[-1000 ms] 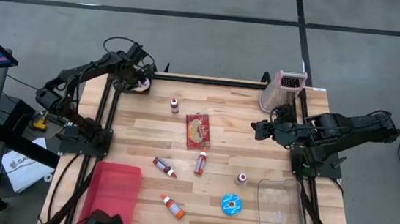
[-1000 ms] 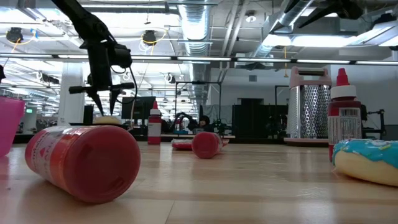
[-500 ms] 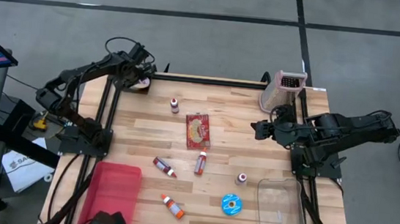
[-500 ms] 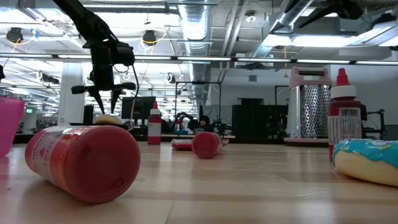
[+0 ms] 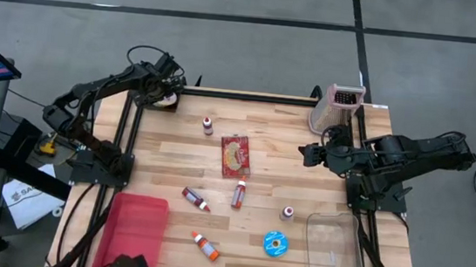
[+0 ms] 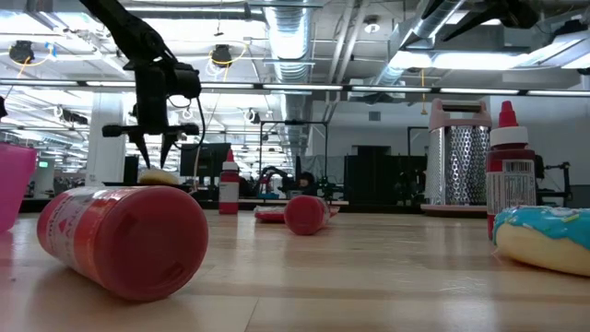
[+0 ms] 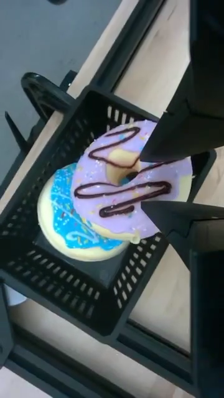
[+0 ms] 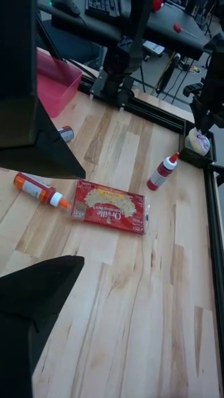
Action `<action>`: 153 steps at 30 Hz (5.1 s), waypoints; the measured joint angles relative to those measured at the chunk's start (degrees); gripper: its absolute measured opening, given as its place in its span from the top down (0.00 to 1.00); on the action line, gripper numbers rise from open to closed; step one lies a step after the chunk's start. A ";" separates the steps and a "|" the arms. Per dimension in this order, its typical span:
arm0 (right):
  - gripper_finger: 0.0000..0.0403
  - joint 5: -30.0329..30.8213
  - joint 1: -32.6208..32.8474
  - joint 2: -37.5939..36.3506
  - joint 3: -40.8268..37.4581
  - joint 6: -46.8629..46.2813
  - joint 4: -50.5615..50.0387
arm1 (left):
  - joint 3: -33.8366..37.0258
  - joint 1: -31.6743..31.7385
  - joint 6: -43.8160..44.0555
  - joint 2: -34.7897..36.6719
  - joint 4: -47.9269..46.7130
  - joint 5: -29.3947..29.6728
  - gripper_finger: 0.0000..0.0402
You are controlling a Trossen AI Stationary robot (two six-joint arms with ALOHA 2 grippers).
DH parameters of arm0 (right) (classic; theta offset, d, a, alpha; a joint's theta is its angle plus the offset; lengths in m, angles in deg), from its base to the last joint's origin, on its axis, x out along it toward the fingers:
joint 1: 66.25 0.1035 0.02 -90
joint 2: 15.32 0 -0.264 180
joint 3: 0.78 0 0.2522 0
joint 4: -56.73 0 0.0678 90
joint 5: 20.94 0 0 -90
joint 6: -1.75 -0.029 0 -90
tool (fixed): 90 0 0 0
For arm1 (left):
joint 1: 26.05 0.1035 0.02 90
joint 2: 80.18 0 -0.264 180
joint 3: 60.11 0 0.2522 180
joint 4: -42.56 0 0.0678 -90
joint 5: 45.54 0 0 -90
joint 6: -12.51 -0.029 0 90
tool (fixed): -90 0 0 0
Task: Pick & Place Food Item
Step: Put the purple donut into the black bin, then put the blue donut into the black bin
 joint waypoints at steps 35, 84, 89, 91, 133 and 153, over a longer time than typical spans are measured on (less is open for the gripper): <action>0.49 -0.02 2.50 0.02 0.00 -4.69 -3.37 | 11.25 -4.61 7.69 7.21 8.03 0.66 0.73; 0.49 0.42 5.62 0.02 0.00 -6.64 -3.46 | 13.38 -3.10 2.56 7.17 9.94 5.74 0.74; 0.49 0.42 6.16 0.02 0.00 -6.64 -3.33 | 13.38 -2.13 2.56 7.17 9.92 6.14 0.74; 0.49 0.42 6.69 0.02 0.00 -7.02 -2.97 | 13.38 -2.07 2.56 7.17 9.80 6.11 0.74; 0.49 4.41 9.75 0.02 0.00 -9.77 -2.67 | 13.35 -2.89 1.73 17.28 5.58 5.81 0.74; 0.49 9.29 9.73 -0.37 -0.02 -9.92 -4.85 | 13.35 -25.24 -18.14 42.69 -9.28 -20.35 0.74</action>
